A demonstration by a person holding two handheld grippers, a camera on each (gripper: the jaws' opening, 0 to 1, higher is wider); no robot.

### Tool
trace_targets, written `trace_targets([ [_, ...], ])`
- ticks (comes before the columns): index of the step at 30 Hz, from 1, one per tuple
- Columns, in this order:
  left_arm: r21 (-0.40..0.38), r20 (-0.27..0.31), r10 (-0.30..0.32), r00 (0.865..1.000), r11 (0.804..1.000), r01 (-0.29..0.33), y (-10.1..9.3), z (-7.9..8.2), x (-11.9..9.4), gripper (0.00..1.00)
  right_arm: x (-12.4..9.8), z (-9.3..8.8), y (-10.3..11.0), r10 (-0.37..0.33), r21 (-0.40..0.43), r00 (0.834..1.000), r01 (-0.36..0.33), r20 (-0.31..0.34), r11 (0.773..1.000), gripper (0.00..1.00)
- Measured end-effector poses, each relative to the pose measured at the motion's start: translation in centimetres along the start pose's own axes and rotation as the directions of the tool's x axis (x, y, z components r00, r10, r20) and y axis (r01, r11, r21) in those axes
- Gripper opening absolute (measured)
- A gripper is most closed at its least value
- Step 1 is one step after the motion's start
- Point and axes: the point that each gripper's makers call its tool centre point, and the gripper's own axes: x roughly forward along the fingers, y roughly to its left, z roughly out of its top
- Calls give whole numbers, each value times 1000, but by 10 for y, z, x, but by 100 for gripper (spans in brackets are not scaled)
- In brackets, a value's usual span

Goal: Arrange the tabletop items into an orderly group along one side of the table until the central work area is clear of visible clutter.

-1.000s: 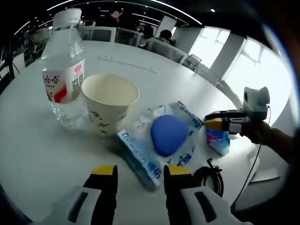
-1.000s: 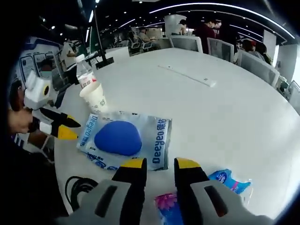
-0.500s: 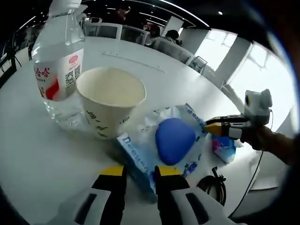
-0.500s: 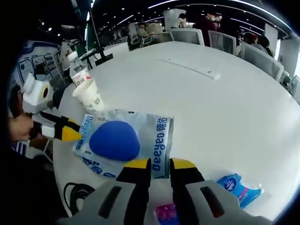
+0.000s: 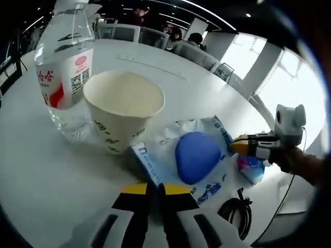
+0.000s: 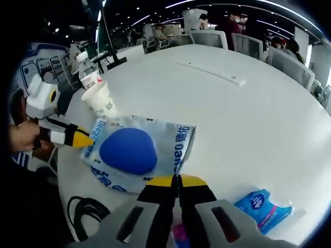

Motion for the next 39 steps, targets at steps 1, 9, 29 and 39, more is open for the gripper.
trace_targets([
  [1,0,5,-8,1000,1000,8,-2,2,-2,2,-1,0,-2,0,11,1000,0,1,1000,0],
  [9,87,-10,-31,999,996,32,-14,0,-8,0,-23,-2,1,-30,76,999,27,41,997,0],
  [29,297,-104,-66,992,950,95,-28,35,-10,0,-58,-6,8,-126,281,986,91,111,955,0],
  [39,258,-120,-38,992,964,68,-27,35,-1,0,-57,-12,14,-142,358,983,91,118,929,0],
])
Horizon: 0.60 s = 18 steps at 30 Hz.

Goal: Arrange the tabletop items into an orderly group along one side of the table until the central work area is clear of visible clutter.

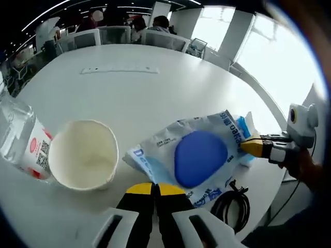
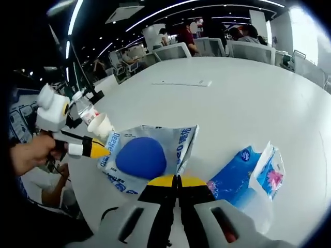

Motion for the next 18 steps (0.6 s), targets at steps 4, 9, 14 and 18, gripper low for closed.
trace_targets([
  [4,-64,-7,22,1000,998,-22,4,-3,4,0,5,-6,2,-3,42,1000,3,1,999,0],
  [9,-104,4,42,999,994,-42,8,-2,10,0,12,-20,5,-22,83,1000,23,-16,996,0],
  [14,-100,31,55,998,994,-52,6,2,14,0,13,-30,5,-44,124,999,47,-26,991,0],
  [18,-102,43,64,997,993,-59,5,3,15,0,13,-31,4,-55,152,998,57,-14,987,0],
])
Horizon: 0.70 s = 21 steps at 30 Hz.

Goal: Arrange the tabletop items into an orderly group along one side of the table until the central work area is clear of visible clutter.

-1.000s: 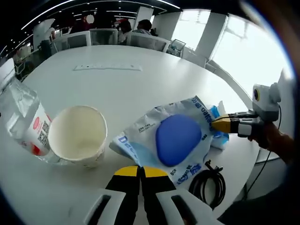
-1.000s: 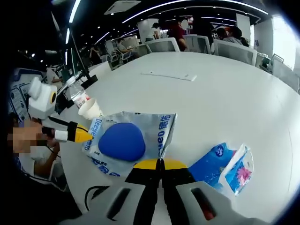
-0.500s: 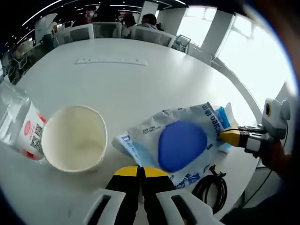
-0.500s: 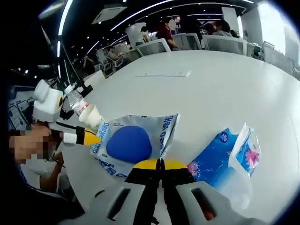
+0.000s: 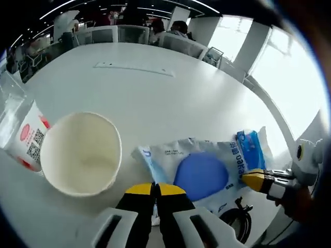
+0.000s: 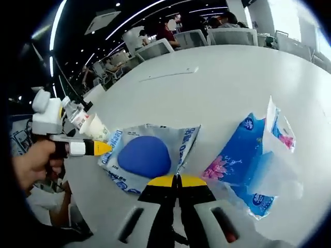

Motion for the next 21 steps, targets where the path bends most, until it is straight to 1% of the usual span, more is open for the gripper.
trace_targets([
  [1,2,7,2,1000,1000,-2,1,1,0,0,0,0,0,0,7,1000,0,1,1000,0],
  [4,-27,27,-7,1000,1000,8,1,0,0,1,-1,0,-3,-26,30,1000,26,10,999,0],
  [5,-23,30,-9,1000,1000,10,0,-1,-1,3,-2,-1,-4,-37,33,999,37,13,999,0],
  [6,-17,33,-9,999,1000,10,1,-2,-1,7,-2,-1,-5,-46,37,999,45,14,998,0],
  [7,-16,19,-11,1000,1000,11,1,-6,-1,9,-3,-2,-9,-62,51,998,62,16,997,0],
  [9,-4,5,-14,1000,1000,14,1,-15,-1,10,-3,-5,-11,-71,69,997,69,15,995,0],
  [10,6,-4,-19,1000,1000,19,0,-19,-2,12,-2,-5,-13,-78,70,997,77,13,995,0],
  [11,5,-11,-26,1000,1000,26,-1,-23,-2,14,-3,-6,-16,-101,63,995,100,11,993,0],
  [12,4,-13,-28,1000,1000,28,-1,-26,-4,15,-4,-5,-15,-101,71,995,100,12,992,0],
  [13,9,-6,-26,1000,1000,26,-2,-27,-7,16,-4,-5,-14,-97,87,995,96,12,992,0],
  [16,35,2,-35,999,999,35,-4,-32,-13,19,-4,-6,-15,-119,91,993,117,12,989,0],
  [18,49,12,-34,999,998,34,-3,-33,-16,21,-4,-6,-14,-126,95,992,125,11,988,0],
  [21,54,8,-45,999,998,44,-1,-37,-21,22,-3,-6,-15,-141,121,990,138,11,983,0],
])
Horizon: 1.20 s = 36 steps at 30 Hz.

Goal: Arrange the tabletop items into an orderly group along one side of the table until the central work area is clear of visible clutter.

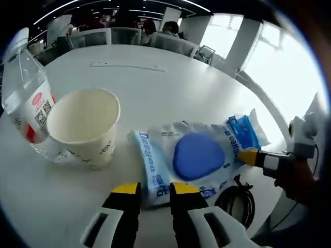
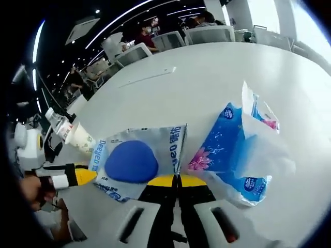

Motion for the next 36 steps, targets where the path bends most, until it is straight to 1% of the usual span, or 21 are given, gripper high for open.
trace_targets([
  [5,17,5,3,1000,1000,-3,6,-7,-6,22,-2,-3,1,-22,48,1000,22,1,999,0],
  [8,17,7,-3,1000,1000,2,8,-9,-8,22,-1,-4,2,-36,38,999,36,3,999,0],
  [10,26,12,-7,1000,1000,7,8,-9,-10,22,0,-5,3,-28,60,1000,28,-6,998,0],
  [13,54,28,-14,999,998,13,10,-7,-13,22,-1,-5,5,-34,64,999,34,-8,997,0],
  [15,75,33,-20,999,997,18,9,-5,-17,23,1,-5,9,-35,45,999,36,-8,998,0],
  [17,90,37,-25,999,996,21,8,-4,-20,24,3,-7,11,-30,44,999,31,-17,999,0],
  [19,100,41,-34,999,995,30,6,-3,-24,24,0,-8,11,-43,23,999,44,-11,999,0],
  [21,109,46,-45,998,993,39,5,-1,-27,26,0,-8,11,-39,17,999,39,-11,999,0],
  [22,120,49,-55,997,992,49,4,0,-29,28,1,-9,11,-28,-5,999,28,-16,1000,0],
  [23,135,56,-69,996,989,61,3,2,-32,29,1,-9,9,-32,-57,999,31,-15,998,0],
  [25,157,65,-94,993,984,83,2,5,-36,32,-1,-7,9,-35,-68,999,34,-3,997,4],
  [26,161,68,-101,993,983,89,2,5,-38,36,-3,-7,8,-33,-72,999,33,4,997,5],
  [28,173,71,-109,991,980,95,-1,8,-44,41,-8,-5,8,-33,-82,999,34,15,996,12],
  [30,182,76,-123,990,977,107,-2,8,-49,42,-14,-1,12,-22,-88,999,26,45,996,17],
  [32,180,87,-139,986,976,122,-5,9,-54,45,-19,1,15,-19,-105,998,25,61,994,21],
  [33,179,91,-146,985,975,128,-5,10,-56,47,-25,2,20,-6,-127,997,15,71,992,23],
  [36,167,103,-181,978,973,162,-5,10,-62,54,-36,3,29,20,-204,995,0,93,979,35],
])
